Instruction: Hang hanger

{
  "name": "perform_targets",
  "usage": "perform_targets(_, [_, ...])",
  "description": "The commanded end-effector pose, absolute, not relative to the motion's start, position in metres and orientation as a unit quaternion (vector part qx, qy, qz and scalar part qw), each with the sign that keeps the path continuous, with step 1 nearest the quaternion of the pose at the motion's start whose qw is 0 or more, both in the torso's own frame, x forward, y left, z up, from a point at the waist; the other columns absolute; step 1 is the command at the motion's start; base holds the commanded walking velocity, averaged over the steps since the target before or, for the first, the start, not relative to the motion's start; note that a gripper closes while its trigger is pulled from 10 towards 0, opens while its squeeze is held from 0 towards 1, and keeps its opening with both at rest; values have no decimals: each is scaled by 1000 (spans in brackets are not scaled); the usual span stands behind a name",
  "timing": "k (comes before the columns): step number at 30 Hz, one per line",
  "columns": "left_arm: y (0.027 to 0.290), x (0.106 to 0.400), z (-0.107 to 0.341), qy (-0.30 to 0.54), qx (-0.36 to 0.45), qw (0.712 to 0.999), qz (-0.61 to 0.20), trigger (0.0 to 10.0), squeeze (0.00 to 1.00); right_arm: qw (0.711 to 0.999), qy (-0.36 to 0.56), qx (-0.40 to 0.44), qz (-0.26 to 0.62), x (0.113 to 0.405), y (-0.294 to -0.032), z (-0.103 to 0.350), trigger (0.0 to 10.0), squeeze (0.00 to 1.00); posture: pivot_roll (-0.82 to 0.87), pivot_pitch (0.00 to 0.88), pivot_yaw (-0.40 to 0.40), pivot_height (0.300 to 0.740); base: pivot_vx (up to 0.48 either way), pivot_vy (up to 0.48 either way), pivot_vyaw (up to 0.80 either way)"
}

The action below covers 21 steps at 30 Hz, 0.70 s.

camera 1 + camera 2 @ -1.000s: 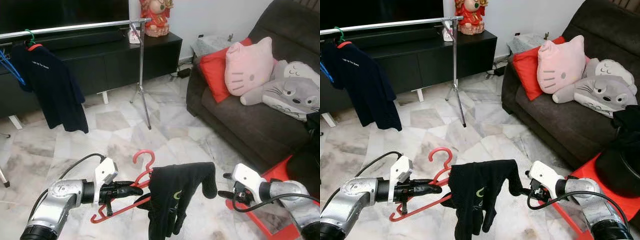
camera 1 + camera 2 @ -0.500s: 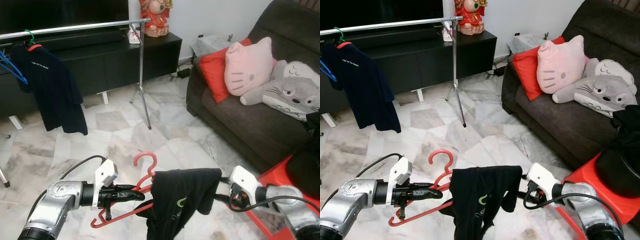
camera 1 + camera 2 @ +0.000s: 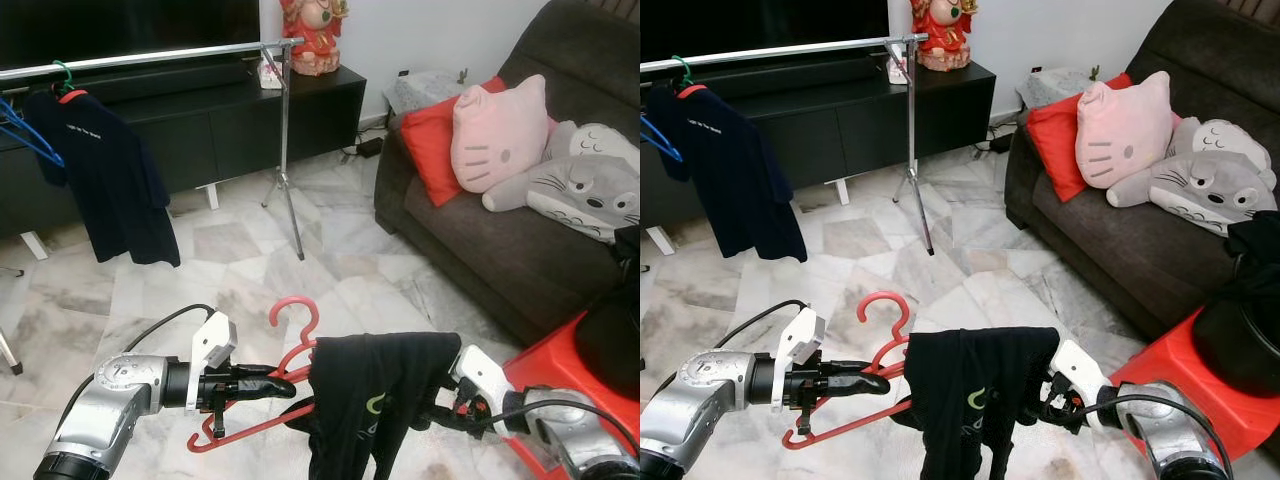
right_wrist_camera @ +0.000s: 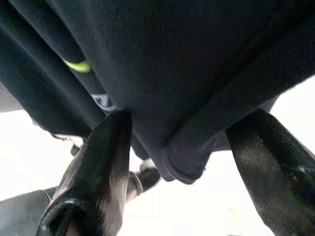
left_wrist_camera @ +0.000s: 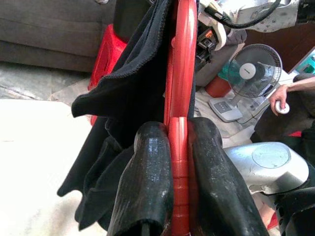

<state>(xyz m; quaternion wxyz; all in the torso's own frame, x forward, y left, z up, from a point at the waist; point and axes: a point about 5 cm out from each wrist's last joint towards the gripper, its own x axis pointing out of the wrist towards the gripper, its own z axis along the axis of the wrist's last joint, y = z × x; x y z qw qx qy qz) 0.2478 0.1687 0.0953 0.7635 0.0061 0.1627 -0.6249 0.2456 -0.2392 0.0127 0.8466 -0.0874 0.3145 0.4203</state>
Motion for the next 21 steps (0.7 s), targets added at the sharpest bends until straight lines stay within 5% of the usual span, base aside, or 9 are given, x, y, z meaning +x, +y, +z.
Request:
perform_targets(1, [163, 251, 112, 124, 2, 755, -645, 0, 0, 852, 313, -72, 413, 246, -241, 13, 10000, 0, -62, 0, -85, 740, 0, 0, 0])
perform_targets(6, [160, 250, 113, 123, -2, 748, -652, 0, 0, 853, 308, -60, 417, 247, -235, 11, 10000, 0, -62, 0, -85, 740, 0, 0, 0])
perform_targets(7, [159, 249, 114, 122, -4, 746, -655, 0, 0, 855, 303, -49, 418, 248, -234, 12, 5098, 0, -62, 0, -85, 740, 0, 0, 0])
perform_targets(8, [159, 249, 114, 121, -5, 745, -656, 0, 0, 856, 301, -47, 418, 249, -233, 12, 5098, 0, -62, 0, -85, 740, 0, 0, 0])
perform_targets(9, [158, 249, 115, 121, -5, 745, -656, 0, 0, 855, 300, -42, 420, 249, -232, 12, 0, 0, -62, 0, -85, 740, 0, 0, 0])
perform_targets(21, [154, 249, 116, 117, -13, 742, -661, 0, 0, 858, 289, -32, 424, 252, -226, 13, 0, 0, -57, 0, -89, 740, 0, 0, 0])
